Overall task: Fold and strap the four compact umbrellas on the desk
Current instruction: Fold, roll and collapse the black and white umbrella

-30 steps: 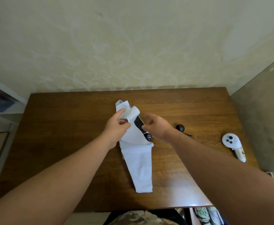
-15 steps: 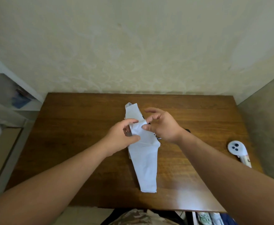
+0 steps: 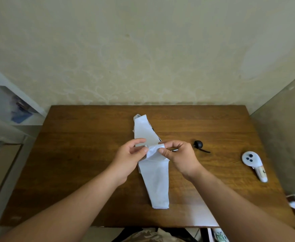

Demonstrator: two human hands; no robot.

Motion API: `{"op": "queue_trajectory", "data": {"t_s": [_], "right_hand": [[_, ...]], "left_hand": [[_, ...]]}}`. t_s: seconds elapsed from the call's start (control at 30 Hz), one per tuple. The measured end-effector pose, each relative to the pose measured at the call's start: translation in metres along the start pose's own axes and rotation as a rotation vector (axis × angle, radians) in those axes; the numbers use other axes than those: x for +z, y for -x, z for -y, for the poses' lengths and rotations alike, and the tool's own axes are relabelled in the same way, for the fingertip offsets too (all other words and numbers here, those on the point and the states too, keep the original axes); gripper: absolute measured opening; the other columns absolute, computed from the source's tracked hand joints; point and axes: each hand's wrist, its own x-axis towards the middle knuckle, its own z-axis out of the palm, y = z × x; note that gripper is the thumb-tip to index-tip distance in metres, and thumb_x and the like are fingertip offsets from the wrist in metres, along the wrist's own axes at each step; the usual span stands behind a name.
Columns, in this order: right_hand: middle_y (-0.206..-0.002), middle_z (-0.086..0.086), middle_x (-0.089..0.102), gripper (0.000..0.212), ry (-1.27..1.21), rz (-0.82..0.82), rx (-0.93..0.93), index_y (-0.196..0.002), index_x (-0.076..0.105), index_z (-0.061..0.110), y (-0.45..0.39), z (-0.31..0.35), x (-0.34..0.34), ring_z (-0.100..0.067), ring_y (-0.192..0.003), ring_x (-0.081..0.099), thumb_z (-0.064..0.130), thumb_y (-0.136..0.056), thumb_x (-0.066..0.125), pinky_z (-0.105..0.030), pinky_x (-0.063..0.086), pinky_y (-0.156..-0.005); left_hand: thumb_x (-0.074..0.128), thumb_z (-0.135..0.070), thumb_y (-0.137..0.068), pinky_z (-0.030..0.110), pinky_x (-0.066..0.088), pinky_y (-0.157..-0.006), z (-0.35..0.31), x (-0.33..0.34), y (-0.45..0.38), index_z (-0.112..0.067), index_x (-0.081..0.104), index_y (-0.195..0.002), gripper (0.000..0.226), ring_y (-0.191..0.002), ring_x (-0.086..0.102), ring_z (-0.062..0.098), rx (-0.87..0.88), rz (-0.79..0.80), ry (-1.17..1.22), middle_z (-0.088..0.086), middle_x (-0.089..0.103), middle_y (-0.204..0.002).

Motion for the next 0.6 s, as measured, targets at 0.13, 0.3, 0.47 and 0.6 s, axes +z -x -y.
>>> {"op": "queue_trajectory", "data": {"t_s": [0.13,0.3,0.47,0.6], "right_hand": [[-0.102,0.008,0.078,0.002,0.102,-0.014,0.025,-0.091,0.081,0.02,-0.0037,-0.004,0.0,-0.013,-0.099,0.073,0.018,-0.09,0.081,-0.043,0.062,-0.092],[-0.095,0.005,0.079,0.004,0.163,-0.05,0.017,-0.087,0.08,0.021,-0.0041,-0.0082,0.0013,-0.016,-0.093,0.075,0.021,-0.089,0.083,-0.048,0.061,-0.089],[-0.094,0.004,0.078,0.006,0.15,-0.072,0.002,-0.085,0.079,0.023,-0.0021,-0.007,0.0063,-0.017,-0.094,0.073,0.022,-0.087,0.085,-0.049,0.061,-0.089],[-0.094,0.0,0.077,0.007,0.127,-0.01,-0.028,-0.085,0.078,0.024,0.0008,-0.0046,0.0051,-0.022,-0.094,0.073,0.02,-0.088,0.083,-0.052,0.061,-0.087]], "left_hand": [[0.077,-0.022,-0.095,0.019,0.049,-0.078,-0.0015,-0.0021,-0.0006,-0.037,0.072,-0.121,0.032,-0.108,0.066,0.011,-0.045,-0.026,0.062,-0.007,0.073,-0.117],[0.076,-0.012,-0.093,0.031,0.045,-0.081,-0.0039,-0.0066,-0.0008,-0.029,0.079,-0.113,0.027,-0.083,0.059,0.016,-0.158,-0.027,0.226,0.003,0.069,-0.095],[0.072,-0.022,-0.097,0.018,0.048,-0.076,-0.0057,-0.0057,0.0073,-0.031,0.075,-0.115,0.02,-0.093,0.063,0.011,-0.012,-0.023,0.046,-0.002,0.069,-0.104],[0.086,-0.039,-0.083,0.017,0.047,-0.081,0.0015,-0.0054,0.0063,-0.042,0.066,-0.12,0.042,-0.109,0.053,0.009,0.154,0.005,-0.448,-0.016,0.051,-0.118]]}}
